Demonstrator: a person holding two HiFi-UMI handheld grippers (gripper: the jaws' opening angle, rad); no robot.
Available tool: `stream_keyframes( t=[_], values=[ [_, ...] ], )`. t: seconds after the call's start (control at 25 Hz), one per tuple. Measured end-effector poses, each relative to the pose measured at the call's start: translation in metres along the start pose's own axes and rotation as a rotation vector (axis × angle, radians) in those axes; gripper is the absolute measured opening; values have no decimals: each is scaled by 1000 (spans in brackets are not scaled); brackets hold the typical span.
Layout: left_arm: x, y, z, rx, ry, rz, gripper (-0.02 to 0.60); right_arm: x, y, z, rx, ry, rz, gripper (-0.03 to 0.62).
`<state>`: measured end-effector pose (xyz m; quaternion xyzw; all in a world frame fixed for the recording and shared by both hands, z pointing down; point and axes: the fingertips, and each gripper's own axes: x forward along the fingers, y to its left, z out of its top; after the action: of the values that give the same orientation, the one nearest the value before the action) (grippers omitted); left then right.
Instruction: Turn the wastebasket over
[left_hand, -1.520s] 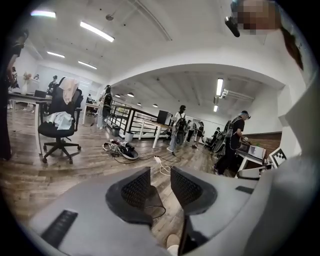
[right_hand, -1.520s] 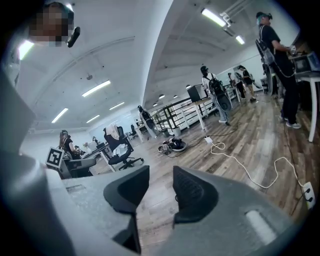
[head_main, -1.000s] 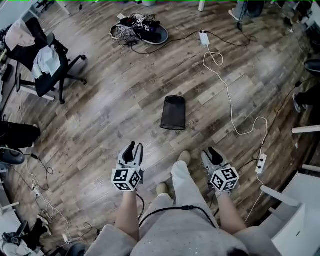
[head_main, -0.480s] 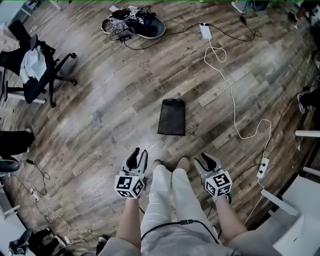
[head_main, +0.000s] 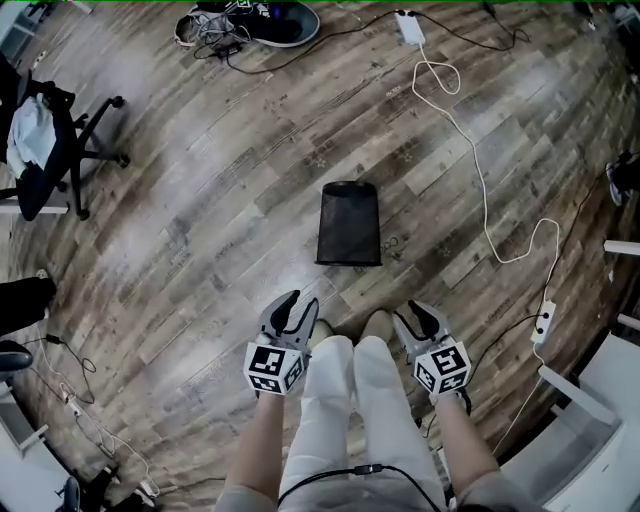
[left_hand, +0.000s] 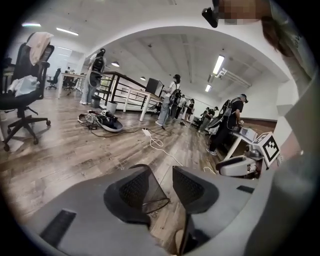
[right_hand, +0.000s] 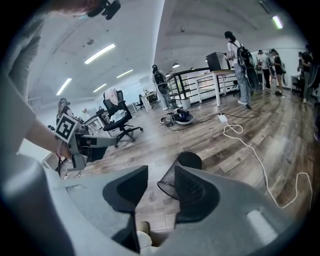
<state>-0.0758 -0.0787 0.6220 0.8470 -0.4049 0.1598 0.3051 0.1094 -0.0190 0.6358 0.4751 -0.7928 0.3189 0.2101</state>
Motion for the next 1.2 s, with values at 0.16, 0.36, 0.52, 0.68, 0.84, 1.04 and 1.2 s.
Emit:
stream_keyframes(
  t=[0.16,0.36,0.52,0.68,0.84,1.04,1.2],
  values=[
    [24,17,-39,41,49,-24,159,30,-10,-34,22,15,-29,153],
    [53,48,-86,8,72,-3,179,62,-31,-79,37,38,-76,156],
    [72,66,-120,18,100,-12,189,89,-52,-110,66,44,-116,162],
    [91,85,-158,18,127,-21,206,114,-68,-141,92,45,-130,171],
    [122,102,-200,24,160,-41,222,144,-89,-175,115,49,-142,189],
    [158,123,-244,48,176,-52,231,184,-112,-212,107,48,-155,199],
    [182,133,-278,108,222,-89,232,215,-121,-234,93,50,-140,203]
  ],
)
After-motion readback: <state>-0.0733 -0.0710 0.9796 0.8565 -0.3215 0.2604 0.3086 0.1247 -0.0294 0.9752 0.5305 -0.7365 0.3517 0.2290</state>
